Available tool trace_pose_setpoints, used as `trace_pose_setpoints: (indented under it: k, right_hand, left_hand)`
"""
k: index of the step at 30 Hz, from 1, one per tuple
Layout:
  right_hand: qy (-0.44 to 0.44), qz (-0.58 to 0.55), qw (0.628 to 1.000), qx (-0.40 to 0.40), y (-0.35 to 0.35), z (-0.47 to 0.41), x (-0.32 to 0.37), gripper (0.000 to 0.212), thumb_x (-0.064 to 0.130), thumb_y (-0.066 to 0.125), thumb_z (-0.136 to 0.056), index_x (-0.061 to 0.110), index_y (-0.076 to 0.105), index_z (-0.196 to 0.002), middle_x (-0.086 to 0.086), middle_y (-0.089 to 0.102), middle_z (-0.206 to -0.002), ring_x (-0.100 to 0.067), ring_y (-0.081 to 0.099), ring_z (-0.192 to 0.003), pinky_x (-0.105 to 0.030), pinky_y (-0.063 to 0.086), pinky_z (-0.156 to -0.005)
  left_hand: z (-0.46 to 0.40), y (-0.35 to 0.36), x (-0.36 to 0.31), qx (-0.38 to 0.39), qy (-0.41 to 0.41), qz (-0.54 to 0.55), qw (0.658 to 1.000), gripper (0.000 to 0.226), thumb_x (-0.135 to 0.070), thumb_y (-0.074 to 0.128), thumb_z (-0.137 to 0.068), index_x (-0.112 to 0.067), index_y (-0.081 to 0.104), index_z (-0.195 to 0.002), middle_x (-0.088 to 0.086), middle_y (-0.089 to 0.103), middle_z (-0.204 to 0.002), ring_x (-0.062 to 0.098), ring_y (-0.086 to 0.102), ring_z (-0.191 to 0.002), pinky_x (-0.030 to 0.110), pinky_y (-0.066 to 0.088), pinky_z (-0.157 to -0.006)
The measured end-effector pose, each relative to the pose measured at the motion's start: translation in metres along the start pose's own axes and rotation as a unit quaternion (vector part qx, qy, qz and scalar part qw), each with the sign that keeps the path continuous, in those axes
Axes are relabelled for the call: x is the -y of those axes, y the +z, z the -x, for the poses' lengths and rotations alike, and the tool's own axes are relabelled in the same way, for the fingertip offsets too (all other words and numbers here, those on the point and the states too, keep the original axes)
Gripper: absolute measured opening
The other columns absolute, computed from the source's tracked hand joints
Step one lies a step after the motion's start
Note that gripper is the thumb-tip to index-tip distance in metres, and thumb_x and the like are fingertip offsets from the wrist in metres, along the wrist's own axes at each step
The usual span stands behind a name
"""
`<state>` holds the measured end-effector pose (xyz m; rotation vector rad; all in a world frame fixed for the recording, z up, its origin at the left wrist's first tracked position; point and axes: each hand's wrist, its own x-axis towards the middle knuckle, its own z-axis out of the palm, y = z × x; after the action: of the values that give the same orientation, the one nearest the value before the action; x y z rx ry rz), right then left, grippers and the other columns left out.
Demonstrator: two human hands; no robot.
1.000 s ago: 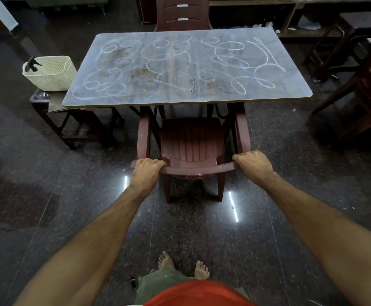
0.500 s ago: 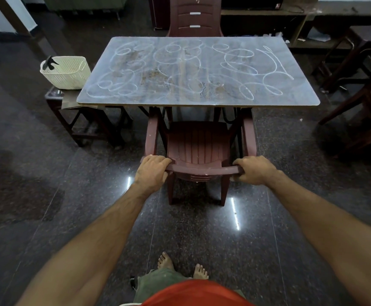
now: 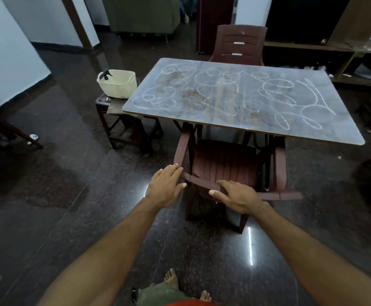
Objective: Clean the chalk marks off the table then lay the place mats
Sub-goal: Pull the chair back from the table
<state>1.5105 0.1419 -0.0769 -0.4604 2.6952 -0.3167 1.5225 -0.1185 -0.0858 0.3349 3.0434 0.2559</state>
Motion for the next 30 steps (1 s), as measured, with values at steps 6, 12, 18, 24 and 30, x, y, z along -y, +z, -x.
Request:
trace_pose_setpoints:
  k: [6, 12, 18, 24, 30]
  right_hand:
    - [-0.019, -0.049, 0.998, -0.021, 0.002, -0.026, 0.040, 0.075, 0.073, 0.022, -0.093, 0.024, 0.036, -0.148, -0.005, 0.050, -0.143, -0.024, 0.050, -0.128, -0.044, 0.042, -0.102]
    - [-0.049, -0.057, 0.996, -0.056, -0.003, -0.069, 0.090, 0.075, 0.073, 0.022, -0.092, 0.022, 0.041, -0.145, -0.005, 0.049, -0.145, -0.026, 0.050, -0.129, -0.045, 0.042, -0.102]
    - [-0.080, -0.028, 0.995, -0.057, -0.012, -0.130, 0.155, 0.070, 0.066, 0.027, -0.097, 0.017, 0.040, -0.146, -0.006, 0.047, -0.147, -0.026, 0.048, -0.131, -0.043, 0.041, -0.103]
    - [-0.114, 0.005, 0.989, -0.096, -0.019, -0.192, 0.223, 0.074, 0.064, 0.027, -0.097, 0.012, 0.038, -0.149, -0.007, 0.045, -0.148, -0.024, 0.040, -0.137, -0.044, 0.034, -0.111]
    - [-0.119, 0.011, 0.988, -0.102, -0.030, -0.252, 0.280, 0.085, 0.073, 0.016, -0.091, 0.016, 0.029, -0.153, -0.006, 0.028, -0.160, -0.023, 0.021, -0.149, -0.049, 0.020, -0.120]
  left_hand:
    - [0.013, -0.010, 0.033, -0.014, -0.050, 0.010, 0.999, 0.081, -0.066, 0.013, -0.090, -0.016, 0.028, -0.152, 0.001, 0.024, -0.160, 0.018, 0.020, -0.148, 0.038, 0.019, -0.119]
    - [0.018, -0.018, 0.085, -0.025, -0.099, 0.036, 0.994, 0.066, -0.055, 0.031, -0.100, -0.015, 0.025, -0.153, 0.001, 0.022, -0.161, 0.017, 0.017, -0.149, 0.037, 0.016, -0.119]
    - [0.013, -0.038, 0.165, -0.031, -0.128, 0.039, 0.990, 0.067, -0.053, 0.032, -0.100, -0.016, 0.022, -0.154, 0.000, 0.019, -0.162, 0.017, 0.015, -0.150, 0.036, 0.013, -0.119]
    - [0.000, -0.068, 0.260, -0.049, -0.139, 0.035, 0.988, 0.069, -0.056, 0.031, -0.099, -0.015, 0.023, -0.154, 0.001, 0.021, -0.162, 0.017, 0.016, -0.149, 0.040, 0.016, -0.120]
    - [-0.010, -0.095, 0.330, -0.060, -0.149, 0.040, 0.986, 0.070, -0.056, 0.030, -0.099, -0.015, 0.021, -0.155, 0.001, 0.019, -0.162, 0.017, 0.014, -0.150, 0.040, 0.014, -0.121]
